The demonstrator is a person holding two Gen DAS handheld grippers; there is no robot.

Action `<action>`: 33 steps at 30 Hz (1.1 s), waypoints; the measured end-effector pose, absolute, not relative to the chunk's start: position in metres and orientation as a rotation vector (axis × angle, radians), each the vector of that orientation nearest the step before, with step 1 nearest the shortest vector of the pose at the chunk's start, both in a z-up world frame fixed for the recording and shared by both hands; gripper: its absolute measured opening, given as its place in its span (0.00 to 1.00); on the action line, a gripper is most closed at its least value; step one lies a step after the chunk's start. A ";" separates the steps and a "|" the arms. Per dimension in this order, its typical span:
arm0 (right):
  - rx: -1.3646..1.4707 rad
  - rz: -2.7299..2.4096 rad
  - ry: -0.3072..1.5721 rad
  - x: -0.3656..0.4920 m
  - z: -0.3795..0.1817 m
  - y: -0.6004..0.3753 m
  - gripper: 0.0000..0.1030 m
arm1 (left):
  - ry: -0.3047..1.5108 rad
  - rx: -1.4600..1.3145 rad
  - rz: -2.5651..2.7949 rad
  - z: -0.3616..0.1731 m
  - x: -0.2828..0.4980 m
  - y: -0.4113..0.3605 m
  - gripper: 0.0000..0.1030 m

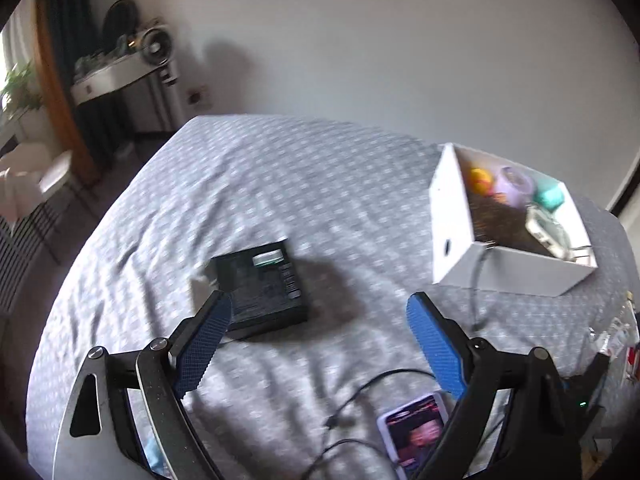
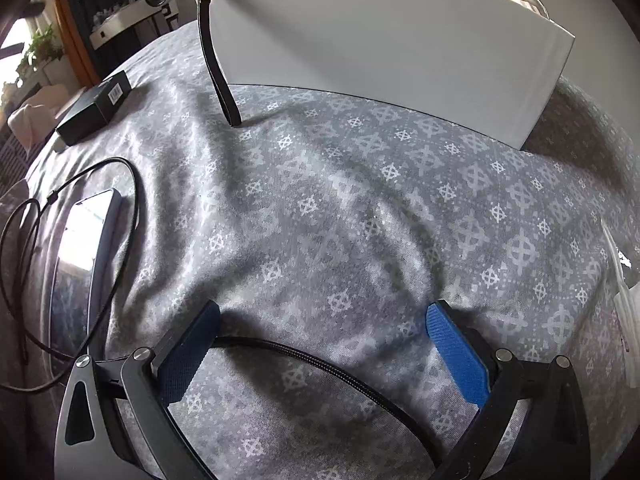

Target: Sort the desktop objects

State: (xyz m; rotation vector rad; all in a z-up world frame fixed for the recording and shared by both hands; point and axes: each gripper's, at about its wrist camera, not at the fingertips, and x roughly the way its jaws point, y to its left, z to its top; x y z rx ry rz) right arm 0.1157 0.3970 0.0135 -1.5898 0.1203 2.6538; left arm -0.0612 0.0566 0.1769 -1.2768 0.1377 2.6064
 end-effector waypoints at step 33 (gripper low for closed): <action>-1.597 2.631 0.086 0.113 0.012 0.395 1.00 | -0.615 -1.531 2.597 0.018 -0.159 -0.081 0.48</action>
